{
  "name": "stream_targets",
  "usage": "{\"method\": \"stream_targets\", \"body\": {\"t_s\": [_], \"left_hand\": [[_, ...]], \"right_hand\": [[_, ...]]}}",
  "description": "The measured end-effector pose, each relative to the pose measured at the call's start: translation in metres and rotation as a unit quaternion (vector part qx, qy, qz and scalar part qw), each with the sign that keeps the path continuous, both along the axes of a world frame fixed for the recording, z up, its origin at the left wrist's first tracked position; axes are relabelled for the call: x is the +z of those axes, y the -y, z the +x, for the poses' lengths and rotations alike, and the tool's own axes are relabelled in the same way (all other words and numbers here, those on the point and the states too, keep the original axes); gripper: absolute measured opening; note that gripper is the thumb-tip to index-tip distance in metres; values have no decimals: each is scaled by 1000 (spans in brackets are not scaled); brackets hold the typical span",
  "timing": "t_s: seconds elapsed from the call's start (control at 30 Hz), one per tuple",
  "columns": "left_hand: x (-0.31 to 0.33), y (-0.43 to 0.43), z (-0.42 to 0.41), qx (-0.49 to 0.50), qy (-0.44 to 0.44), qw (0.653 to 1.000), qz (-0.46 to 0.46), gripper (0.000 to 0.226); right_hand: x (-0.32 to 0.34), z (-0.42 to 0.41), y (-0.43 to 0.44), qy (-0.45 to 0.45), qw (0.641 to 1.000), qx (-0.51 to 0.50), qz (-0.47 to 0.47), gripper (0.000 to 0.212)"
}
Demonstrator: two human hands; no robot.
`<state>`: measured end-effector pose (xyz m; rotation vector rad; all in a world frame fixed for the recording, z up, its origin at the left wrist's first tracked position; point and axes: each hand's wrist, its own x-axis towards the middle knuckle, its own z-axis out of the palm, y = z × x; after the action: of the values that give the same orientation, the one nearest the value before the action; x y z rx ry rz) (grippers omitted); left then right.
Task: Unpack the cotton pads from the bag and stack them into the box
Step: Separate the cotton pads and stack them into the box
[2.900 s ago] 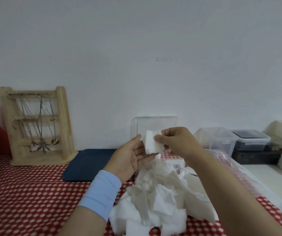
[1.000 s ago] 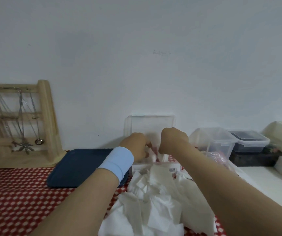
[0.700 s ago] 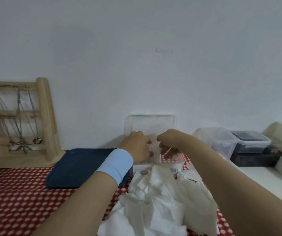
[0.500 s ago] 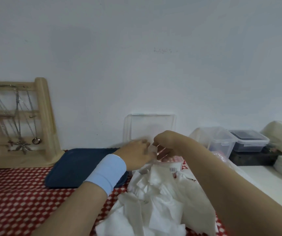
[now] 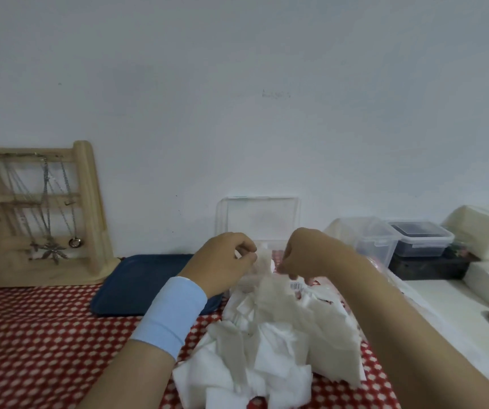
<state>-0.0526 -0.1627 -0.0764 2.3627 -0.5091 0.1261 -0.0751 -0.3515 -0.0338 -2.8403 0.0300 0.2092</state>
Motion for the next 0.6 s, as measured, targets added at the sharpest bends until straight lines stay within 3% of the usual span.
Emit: {"method": "stream_targets", "body": {"t_s": [0.1,0.17,0.33,0.47,0.6], "left_hand": [[-4,-1,-17,-4,-46,999,6,12],[-9,-2,-23,5,-71,997,12,11],[-14,-9,-31,31,-79,996,-27,24],[-14,-10,-34,28,-82,995,-45,26],[-8,-6,-38,4,-119,980,-156,36]], "right_hand": [[-14,-17,-10,-17,994,-4,-106,39],[-25,-17,-14,-5,995,7,-95,44],[-29,-15,-6,37,996,20,81,10],[-24,-18,2,63,976,22,208,10],[-9,-31,5,59,939,36,337,10]]}}
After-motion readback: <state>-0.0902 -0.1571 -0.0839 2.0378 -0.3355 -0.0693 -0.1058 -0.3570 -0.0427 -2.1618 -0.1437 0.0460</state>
